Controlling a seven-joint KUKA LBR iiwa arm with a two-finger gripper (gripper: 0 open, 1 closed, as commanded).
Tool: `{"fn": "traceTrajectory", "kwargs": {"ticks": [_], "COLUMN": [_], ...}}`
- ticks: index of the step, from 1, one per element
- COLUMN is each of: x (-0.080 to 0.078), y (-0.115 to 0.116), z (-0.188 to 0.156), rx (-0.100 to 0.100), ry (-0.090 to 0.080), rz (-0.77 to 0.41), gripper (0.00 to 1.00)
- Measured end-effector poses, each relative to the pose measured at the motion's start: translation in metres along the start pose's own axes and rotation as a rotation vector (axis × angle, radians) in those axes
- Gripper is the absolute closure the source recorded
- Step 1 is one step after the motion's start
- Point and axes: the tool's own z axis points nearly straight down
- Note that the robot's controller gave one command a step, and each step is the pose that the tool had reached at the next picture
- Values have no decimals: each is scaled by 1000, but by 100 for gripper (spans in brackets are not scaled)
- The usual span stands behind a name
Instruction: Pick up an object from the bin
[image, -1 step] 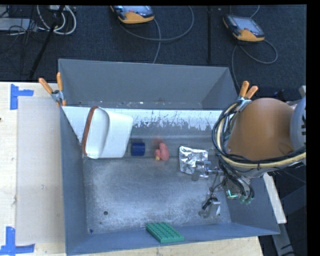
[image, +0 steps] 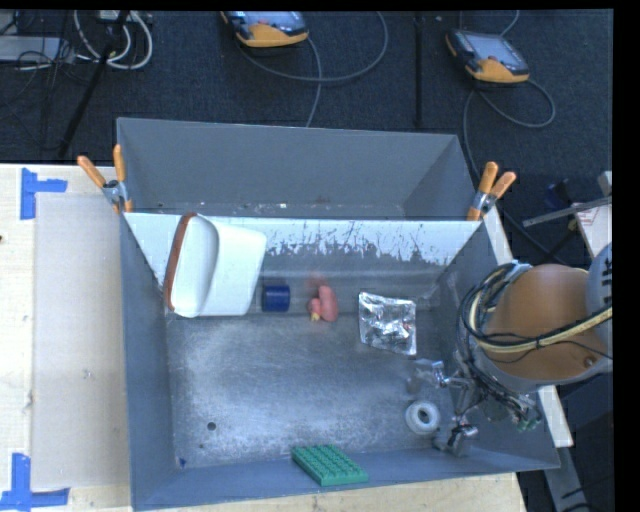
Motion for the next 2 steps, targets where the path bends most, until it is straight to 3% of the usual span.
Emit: {"fn": "traceTrajectory", "kwargs": {"ticks": [1, 2], "x": [-5, -12], "y": [37, 16], "z": [-31, -29], "rx": [-4, -3], "ry": [8, 10], "rz": [5, 120], "gripper": [0, 0]}}
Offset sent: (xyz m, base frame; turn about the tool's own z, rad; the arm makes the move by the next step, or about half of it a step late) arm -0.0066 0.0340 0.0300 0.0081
